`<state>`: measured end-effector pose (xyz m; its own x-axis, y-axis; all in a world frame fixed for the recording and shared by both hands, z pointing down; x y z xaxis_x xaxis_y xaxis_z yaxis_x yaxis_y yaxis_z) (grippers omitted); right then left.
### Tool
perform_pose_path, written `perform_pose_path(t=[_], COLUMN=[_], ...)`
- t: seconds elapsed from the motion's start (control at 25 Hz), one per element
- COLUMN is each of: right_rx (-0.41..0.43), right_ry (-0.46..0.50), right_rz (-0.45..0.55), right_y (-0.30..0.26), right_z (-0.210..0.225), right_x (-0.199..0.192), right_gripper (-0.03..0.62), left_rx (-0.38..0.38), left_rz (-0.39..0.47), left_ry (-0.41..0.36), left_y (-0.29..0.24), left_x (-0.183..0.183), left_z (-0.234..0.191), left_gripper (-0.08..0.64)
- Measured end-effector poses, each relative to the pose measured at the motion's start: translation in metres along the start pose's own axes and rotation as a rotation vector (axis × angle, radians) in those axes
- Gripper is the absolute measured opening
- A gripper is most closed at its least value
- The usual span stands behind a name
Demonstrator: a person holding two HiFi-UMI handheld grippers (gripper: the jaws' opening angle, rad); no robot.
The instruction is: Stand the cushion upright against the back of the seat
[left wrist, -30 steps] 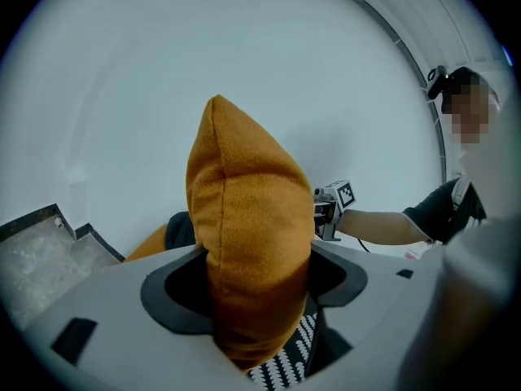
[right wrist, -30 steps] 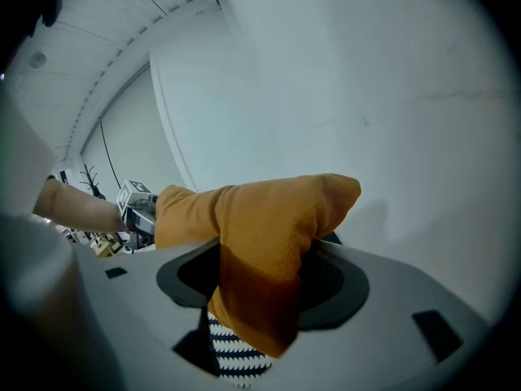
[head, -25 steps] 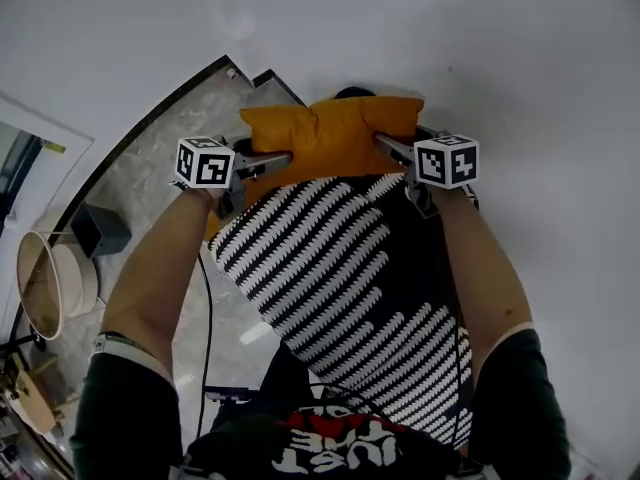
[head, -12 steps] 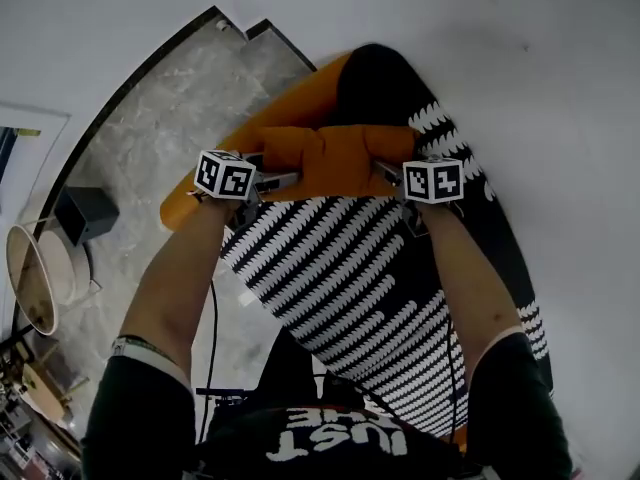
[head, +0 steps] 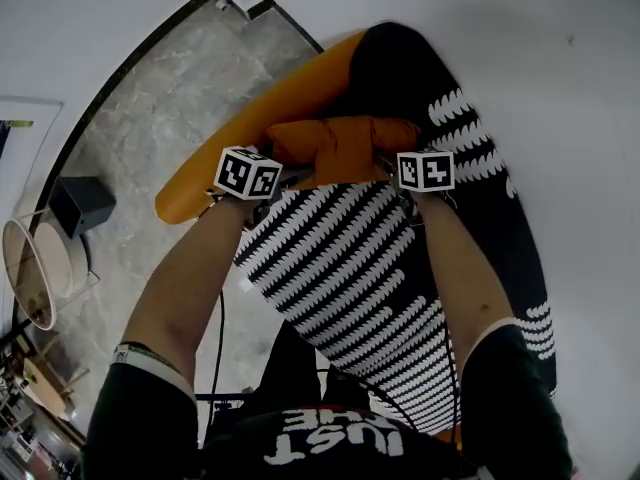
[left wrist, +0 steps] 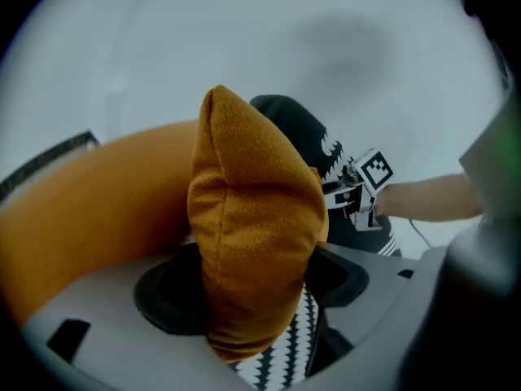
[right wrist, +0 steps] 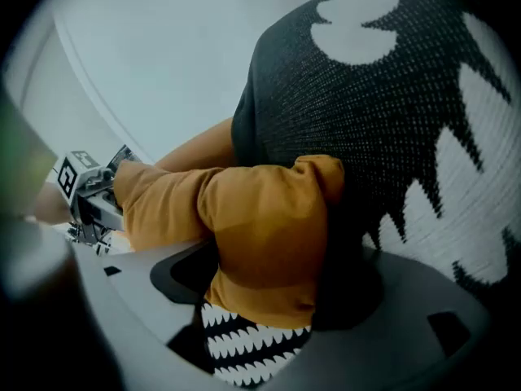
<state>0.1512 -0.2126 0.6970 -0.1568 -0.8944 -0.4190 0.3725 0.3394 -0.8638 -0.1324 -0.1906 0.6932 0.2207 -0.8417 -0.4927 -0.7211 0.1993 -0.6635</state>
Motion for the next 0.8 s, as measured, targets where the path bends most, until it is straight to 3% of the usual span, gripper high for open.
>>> perform_pose_path(t=[0.08,0.2,0.36,0.44,0.52,0.64,0.68,0.72,0.8], right_rx=[0.036,0.043,-0.032,-0.041,-0.044,-0.068,-0.08,-0.091,-0.11], right_ry=[0.021,0.122,0.248,0.26,0.268,0.301,0.305,0.3,0.289], right_rz=[-0.031,0.01,0.042,0.038,0.027,0.003,-0.001,0.001,0.011], right_y=[-0.007,0.003,0.047,0.054,0.052,0.044,0.044,0.047,0.058], right_z=[-0.005,-0.022,-0.031,-0.028,-0.021,-0.01,-0.006,-0.002,0.0], right_x=[-0.003,0.014,0.05,0.047,0.035,0.023,0.022,0.022,0.025], right_gripper=[0.342,0.307,0.302,0.314,0.335,0.397,0.409,0.414,0.422], left_rx=[-0.07,-0.13,-0.197,-0.185,-0.129,0.1,0.168,0.205,0.194], left_rz=[-0.029,0.061,0.212,0.204,0.121,-0.044,-0.066,-0.066,-0.041], left_ry=[0.127,0.216,0.253,0.249,0.276,0.347,0.364,0.373,0.384], left_y=[0.002,0.009,0.013,0.008,-0.006,-0.023,-0.026,-0.027,-0.024], left_x=[-0.014,-0.026,-0.017,-0.019,-0.03,-0.047,-0.047,-0.044,-0.04], left_z=[-0.011,-0.018,-0.004,0.0,0.0,-0.006,-0.007,-0.005,0.0], left_gripper=[0.347,0.347,0.347,0.347,0.374,0.388,0.439,0.464,0.477])
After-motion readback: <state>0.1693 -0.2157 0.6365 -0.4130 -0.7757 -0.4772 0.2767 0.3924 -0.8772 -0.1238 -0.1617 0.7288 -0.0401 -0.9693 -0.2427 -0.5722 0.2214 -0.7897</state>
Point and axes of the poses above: the fingertips, and each gripper's own axes: y backward along the fingers, z to its right, x out of its top, the point moved 8 cm from there along y, backward along the fingers, and after that the axes turned 1 degree about z, right-handed, at the moved point
